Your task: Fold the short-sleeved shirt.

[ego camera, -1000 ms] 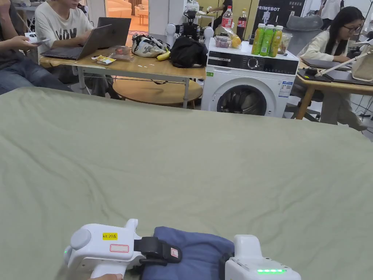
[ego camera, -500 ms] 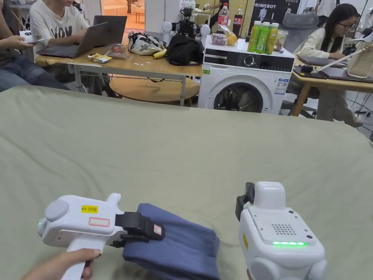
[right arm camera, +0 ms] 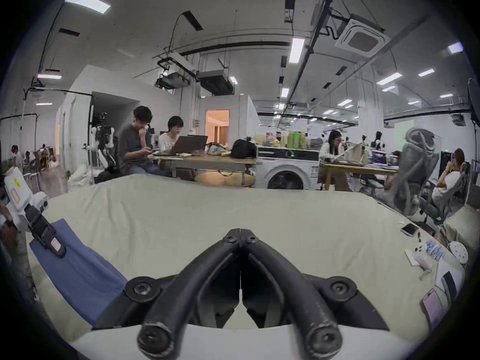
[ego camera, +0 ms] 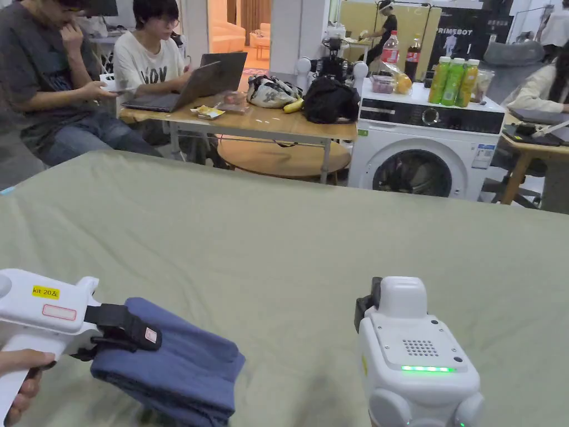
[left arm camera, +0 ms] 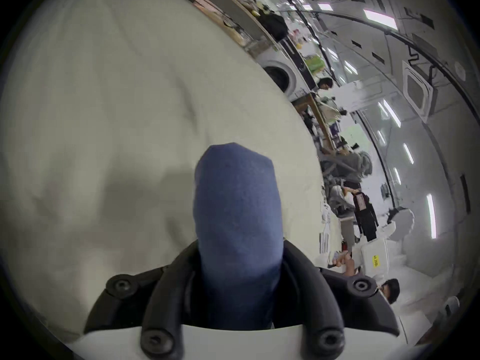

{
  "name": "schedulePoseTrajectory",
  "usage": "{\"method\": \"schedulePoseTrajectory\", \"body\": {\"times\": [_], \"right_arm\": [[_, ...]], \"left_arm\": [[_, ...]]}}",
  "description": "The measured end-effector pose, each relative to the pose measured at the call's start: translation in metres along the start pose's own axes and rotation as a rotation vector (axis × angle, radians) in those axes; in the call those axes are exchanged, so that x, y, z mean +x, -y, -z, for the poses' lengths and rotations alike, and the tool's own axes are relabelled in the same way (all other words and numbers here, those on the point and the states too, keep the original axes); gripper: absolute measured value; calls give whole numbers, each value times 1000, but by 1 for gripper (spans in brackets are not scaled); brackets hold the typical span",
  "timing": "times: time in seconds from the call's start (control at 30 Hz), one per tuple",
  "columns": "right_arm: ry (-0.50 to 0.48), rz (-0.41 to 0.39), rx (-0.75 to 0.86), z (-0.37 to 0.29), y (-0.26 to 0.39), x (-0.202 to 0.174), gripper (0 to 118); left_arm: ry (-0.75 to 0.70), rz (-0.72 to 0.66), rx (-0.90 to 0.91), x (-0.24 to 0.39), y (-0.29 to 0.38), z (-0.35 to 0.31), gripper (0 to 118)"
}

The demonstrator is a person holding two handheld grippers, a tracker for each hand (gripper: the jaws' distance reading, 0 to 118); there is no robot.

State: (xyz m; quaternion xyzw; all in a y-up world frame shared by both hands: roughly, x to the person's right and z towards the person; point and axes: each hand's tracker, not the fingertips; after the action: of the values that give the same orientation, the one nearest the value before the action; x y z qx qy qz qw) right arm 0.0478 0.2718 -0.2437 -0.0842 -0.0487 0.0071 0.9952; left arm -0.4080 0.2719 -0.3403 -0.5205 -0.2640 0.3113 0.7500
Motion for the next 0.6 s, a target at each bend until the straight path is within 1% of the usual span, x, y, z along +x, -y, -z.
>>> {"method": "schedulePoseTrajectory", "body": {"times": [0.17,0.2,0.27,0.33,0.47,0.6], "right_arm": [[-101,9,10,10,-7,-59,0],[-118,7,14,12,-8,-70,0],[-147,4,11,15,-12,-93,0],[-192,11,9,16,-15,-111,0],[-227,9,2,21,-16,-140,0],[-257,-11,-16,23,-12,-156,0]], "left_arm": [[-107,-59,69,-38,-10,-70,22],[-123,-69,76,-38,-10,-81,22],[-215,-80,83,-46,-14,-104,22],[-262,-93,80,-58,-22,-122,22],[-362,-109,74,-72,-39,-149,22],[-484,-95,57,-82,-52,-163,22]]}}
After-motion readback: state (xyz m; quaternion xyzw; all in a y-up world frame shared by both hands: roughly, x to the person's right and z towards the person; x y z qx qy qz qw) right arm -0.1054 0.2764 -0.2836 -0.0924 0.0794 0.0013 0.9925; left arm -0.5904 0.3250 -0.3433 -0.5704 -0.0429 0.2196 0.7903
